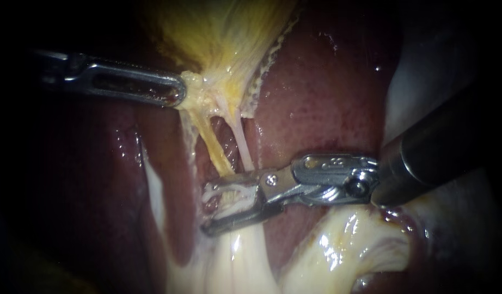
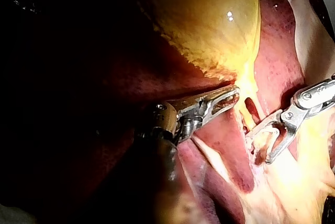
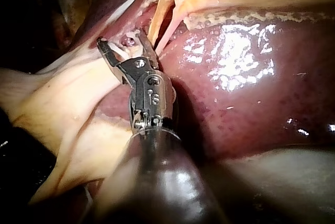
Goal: Clipping first clip left tube
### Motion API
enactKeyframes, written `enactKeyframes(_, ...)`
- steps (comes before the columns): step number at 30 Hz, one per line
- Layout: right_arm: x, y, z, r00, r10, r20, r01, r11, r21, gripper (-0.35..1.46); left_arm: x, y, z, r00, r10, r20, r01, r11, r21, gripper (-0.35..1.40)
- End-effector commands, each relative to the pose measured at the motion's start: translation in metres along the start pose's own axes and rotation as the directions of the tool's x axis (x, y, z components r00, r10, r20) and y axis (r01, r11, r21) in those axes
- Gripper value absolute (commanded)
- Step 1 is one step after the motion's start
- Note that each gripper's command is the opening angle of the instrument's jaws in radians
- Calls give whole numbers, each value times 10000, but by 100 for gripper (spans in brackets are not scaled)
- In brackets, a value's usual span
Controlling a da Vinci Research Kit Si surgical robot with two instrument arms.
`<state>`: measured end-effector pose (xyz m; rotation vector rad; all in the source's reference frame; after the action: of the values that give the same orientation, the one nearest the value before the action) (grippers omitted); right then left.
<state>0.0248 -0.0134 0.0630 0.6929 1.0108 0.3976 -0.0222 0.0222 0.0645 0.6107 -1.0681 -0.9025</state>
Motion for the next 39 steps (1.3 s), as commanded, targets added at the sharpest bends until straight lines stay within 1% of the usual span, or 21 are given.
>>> enactKeyframes(1, 0, -1, 0, 10000, -2, 1, 2, 10000, 5, 48, 0, 0, 0, 10000, 0, 0, 0, 10000, 2, -35)
enactKeyframes(4, 3, -5, -1, 10000, 5, 3, -5, 10000, 26, 49, 0, 0, 0, 10000, 0, 0, 0, 10000, 1, -35)
enactKeyframes(6, 9, -11, -3, 10000, 29, -55, -29, 10000, 74, 49, 0, 0, 0, 10000, 1, 1, -1, 10000, 0, -35)
enactKeyframes(12, 33, -33, -16, 9999, 141, -94, -139, 9997, 205, 49, 1, 0, 1, 10000, 5, 2, -5, 10000, -4, -35)
enactKeyframes(16, 46, -46, -33, 9997, 210, -95, -206, 9993, 318, 49, 1, 0, 1, 10000, 6, 1, -6, 10000, -3, -35)
enactKeyframes(20, 52, -52, -53, 9996, 261, -93, -257, 9988, 409, 48, 1, 1, 2, 10000, 9, 3, -9, 10000, -8, -35)
enactKeyframes(23, 51, -51, -61, 9996, 272, -92, -268, 9987, 437, 48, 2, 1, 2, 10000, 11, 4, -11, 10000, -11, -35)
enactKeyframes(26, 48, -47, -64, 9996, 268, -91, -264, 9987, 438, 48, 2, 1, 2, 10000, 13, 5, -13, 10000, -12, -35)
enactKeyframes(33, 40, -34, -66, 9997, 241, -84, -237, 9988, 439, 48, 3, 1, 2, 10000, 17, 18, -17, 10000, -43, -35)
enactKeyframes(39, 27, -18, -63, 9996, 255, -79, -251, 9989, 391, 48, 4, 1, 3, 10000, 21, 9, -21, 10000, -24, -35)
